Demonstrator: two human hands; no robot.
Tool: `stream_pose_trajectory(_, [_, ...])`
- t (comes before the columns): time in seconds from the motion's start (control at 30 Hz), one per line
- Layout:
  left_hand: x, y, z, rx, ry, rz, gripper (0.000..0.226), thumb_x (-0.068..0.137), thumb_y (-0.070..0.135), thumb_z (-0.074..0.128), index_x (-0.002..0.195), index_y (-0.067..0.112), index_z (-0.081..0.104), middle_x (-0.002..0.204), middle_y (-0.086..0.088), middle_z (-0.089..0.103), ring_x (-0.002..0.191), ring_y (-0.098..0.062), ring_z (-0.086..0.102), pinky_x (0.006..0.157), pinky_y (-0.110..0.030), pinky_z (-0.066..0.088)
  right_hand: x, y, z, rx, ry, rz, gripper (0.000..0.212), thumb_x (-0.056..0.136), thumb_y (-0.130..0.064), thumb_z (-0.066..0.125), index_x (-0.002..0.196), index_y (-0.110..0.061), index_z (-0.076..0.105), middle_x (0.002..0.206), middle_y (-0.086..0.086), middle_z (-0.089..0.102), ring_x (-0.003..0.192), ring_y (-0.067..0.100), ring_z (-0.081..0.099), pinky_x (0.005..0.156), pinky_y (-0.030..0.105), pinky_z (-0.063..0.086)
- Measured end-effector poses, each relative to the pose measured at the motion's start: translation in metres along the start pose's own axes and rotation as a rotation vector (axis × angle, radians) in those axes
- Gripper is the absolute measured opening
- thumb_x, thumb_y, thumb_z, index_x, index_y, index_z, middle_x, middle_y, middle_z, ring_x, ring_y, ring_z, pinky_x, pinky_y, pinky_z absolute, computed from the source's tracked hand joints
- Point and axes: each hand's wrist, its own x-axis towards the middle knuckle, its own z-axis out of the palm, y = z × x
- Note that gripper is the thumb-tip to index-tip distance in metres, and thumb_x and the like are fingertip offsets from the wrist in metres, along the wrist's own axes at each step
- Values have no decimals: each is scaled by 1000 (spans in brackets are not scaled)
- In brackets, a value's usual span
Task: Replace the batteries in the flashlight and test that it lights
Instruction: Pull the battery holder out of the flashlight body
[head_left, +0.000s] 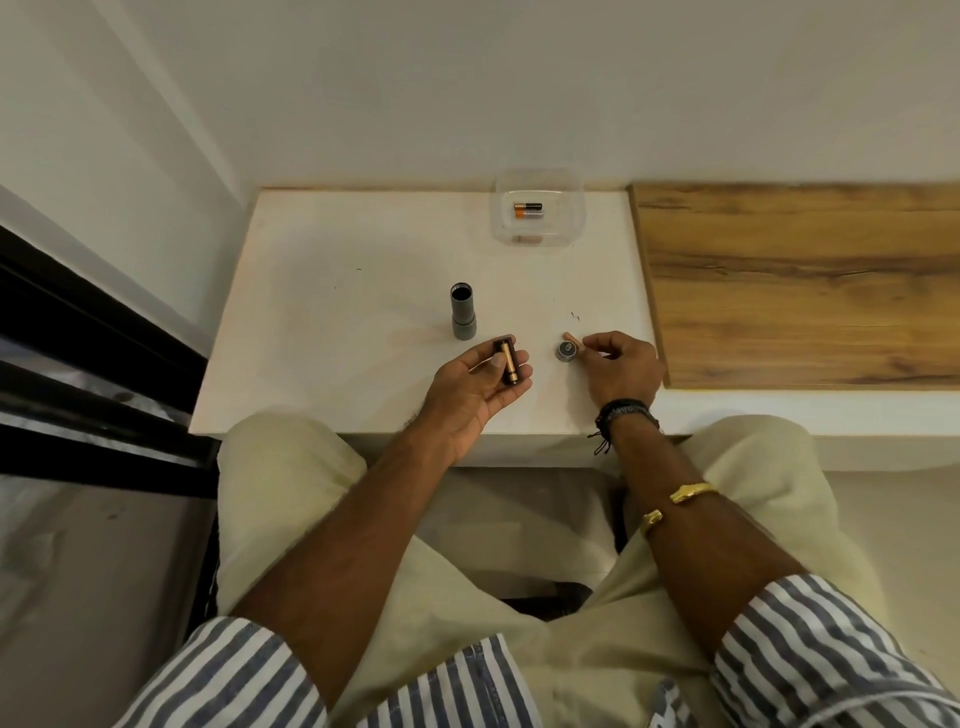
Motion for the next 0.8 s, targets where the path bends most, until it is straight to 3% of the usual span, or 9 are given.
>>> stream_pose_trajectory(0.3, [-2, 2, -2, -1, -34, 30, 25, 101, 2, 53, 124, 1, 62, 114, -19, 72, 107, -33, 71, 87, -39, 60, -15, -17, -8, 105, 40, -86, 6, 83, -18, 78, 89, -20, 78, 82, -8, 73, 75, 7, 66, 82, 37, 60])
stream_pose_trajectory(0.37, [-2, 2, -3, 29, -31, 54, 28, 99, 2, 56, 126, -1, 60, 116, -21, 72, 109, -34, 70, 92, -42, 59, -26, -29, -9, 237, -51, -72, 5, 84, -16, 76, 86, -21, 78, 80, -5, 75, 77, 12, 70, 73, 34, 59])
stream_pose_trajectory(0.43, [-2, 2, -3, 90, -20, 94, 29, 97, 2, 59, 126, 0, 60, 118, -20, 71, 110, -34, 70, 94, -43, 58, -41, -40, -9, 369, -246, -8, 8, 86, -18, 73, 88, -23, 78, 83, -6, 76, 76, 12, 70, 62, 29, 55])
stream_pose_trajectory(0.53, [-3, 1, -3, 164, 0, 159, 24, 94, 1, 65, 118, 6, 65, 114, -17, 74, 106, -31, 72, 88, -40, 60, -58, -49, -9, 408, -490, 54, 12, 89, -17, 70, 97, -23, 77, 87, -7, 76, 85, 10, 69, 65, 29, 54])
stream_pose_trajectory(0.67, [-5, 1, -4, 253, 0, 212, 22, 90, 4, 71, 110, 15, 71, 107, -9, 77, 102, -28, 74, 84, -38, 61, -65, -50, -9, 432, -576, 130, 21, 87, -13, 70, 107, -15, 74, 96, 0, 72, 93, 14, 65, 74, 35, 54])
stream_pose_trajectory(0.8, [-6, 0, -4, 344, -8, 242, 24, 90, 8, 72, 113, 15, 71, 110, -10, 76, 101, -28, 74, 86, -40, 61, -66, -50, -11, 452, -609, 165, 20, 86, -13, 69, 105, -14, 72, 92, -1, 71, 87, 14, 66, 69, 32, 56])
